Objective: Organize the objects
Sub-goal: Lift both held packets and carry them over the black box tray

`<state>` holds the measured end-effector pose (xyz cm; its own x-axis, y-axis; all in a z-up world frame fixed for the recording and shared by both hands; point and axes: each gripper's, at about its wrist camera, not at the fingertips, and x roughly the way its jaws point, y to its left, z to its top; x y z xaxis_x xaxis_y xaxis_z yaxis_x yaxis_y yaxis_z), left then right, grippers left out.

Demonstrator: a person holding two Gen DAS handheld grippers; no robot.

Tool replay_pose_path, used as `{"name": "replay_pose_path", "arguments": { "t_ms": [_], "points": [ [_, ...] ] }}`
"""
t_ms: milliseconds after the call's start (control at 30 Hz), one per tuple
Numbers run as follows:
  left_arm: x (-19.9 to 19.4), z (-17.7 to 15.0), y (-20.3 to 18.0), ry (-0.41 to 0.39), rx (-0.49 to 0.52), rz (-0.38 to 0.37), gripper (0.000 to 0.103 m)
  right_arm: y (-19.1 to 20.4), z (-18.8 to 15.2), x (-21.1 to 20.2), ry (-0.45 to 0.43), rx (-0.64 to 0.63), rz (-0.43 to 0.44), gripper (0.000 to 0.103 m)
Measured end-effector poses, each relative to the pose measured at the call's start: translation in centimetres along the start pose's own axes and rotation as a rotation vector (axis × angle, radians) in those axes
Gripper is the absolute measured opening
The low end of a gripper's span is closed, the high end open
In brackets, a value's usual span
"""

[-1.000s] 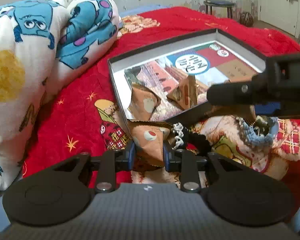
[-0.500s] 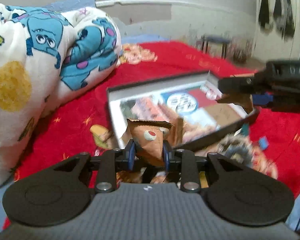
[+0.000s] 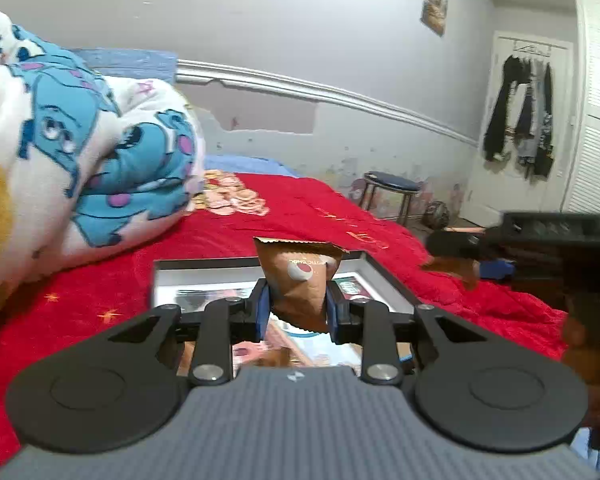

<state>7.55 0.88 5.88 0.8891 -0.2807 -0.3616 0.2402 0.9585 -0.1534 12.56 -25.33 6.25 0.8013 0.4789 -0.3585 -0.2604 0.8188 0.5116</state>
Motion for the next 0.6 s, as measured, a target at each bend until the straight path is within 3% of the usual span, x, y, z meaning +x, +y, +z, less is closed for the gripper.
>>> {"name": "replay_pose_path", "arguments": {
  "t_ms": [133,333,500,600],
  "points": [
    [0.8,-0.6,-1.2,-0.013,0.05,-0.005,0.033,-2.2,0.3,1.2,-0.009,0.068,-0.003,0.044],
    [0.7,-0.9,-1.8,-0.061,0.06,-0.004,0.033,-3.5,-0.7,4.5,0.016,0.03,-0.067,0.044],
    [1.5,-0.5,-1.1,-0.091,0.004,0.003,0.033,-3.0,-1.4,6.3,0.031,0.012,-0.055,0.044],
    [3.3,-0.4,-0.9,-0.065,0.003,0.014,0.033,-2.7,-1.9,7.2,0.05,0.004,-0.043,0.044]
  ]
}}
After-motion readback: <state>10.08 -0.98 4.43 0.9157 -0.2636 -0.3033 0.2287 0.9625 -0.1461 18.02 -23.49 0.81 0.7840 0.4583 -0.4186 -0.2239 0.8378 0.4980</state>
